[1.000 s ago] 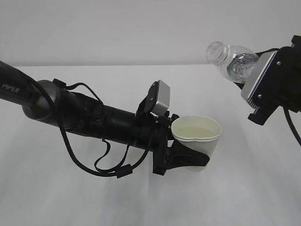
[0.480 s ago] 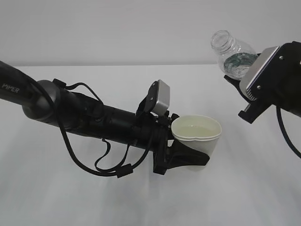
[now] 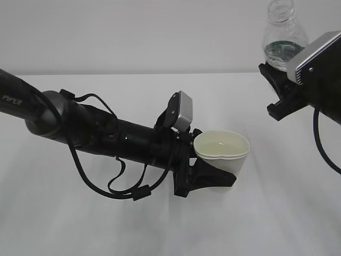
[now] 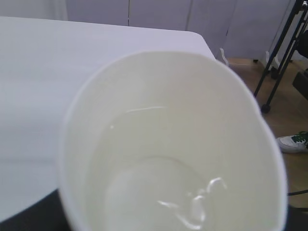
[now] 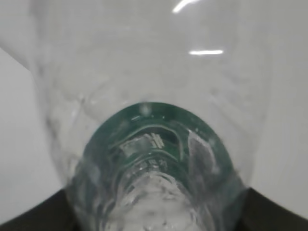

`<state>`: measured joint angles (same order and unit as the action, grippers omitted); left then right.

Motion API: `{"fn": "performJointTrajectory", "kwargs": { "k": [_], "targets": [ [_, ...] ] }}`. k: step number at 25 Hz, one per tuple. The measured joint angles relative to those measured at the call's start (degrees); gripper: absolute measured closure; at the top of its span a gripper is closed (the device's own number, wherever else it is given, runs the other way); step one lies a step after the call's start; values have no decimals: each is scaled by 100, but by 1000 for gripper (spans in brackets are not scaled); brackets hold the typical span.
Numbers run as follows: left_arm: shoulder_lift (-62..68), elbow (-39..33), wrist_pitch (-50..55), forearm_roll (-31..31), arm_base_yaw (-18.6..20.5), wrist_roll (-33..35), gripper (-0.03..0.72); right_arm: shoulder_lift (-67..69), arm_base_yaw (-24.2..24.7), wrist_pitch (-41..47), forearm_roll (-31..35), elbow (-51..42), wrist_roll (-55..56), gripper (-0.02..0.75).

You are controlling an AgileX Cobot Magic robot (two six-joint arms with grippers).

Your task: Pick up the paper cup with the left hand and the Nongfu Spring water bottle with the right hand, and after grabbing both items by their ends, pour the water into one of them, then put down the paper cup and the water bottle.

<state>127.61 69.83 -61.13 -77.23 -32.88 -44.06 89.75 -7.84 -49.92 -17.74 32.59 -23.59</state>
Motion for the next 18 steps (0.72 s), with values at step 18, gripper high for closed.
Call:
{"fn": "performJointTrajectory", "kwargs": {
  "k": [18],
  "targets": [
    [0,0,36,105,0,0,250,953,0,-1127,1051,-21,1434,355]
  ]
}}
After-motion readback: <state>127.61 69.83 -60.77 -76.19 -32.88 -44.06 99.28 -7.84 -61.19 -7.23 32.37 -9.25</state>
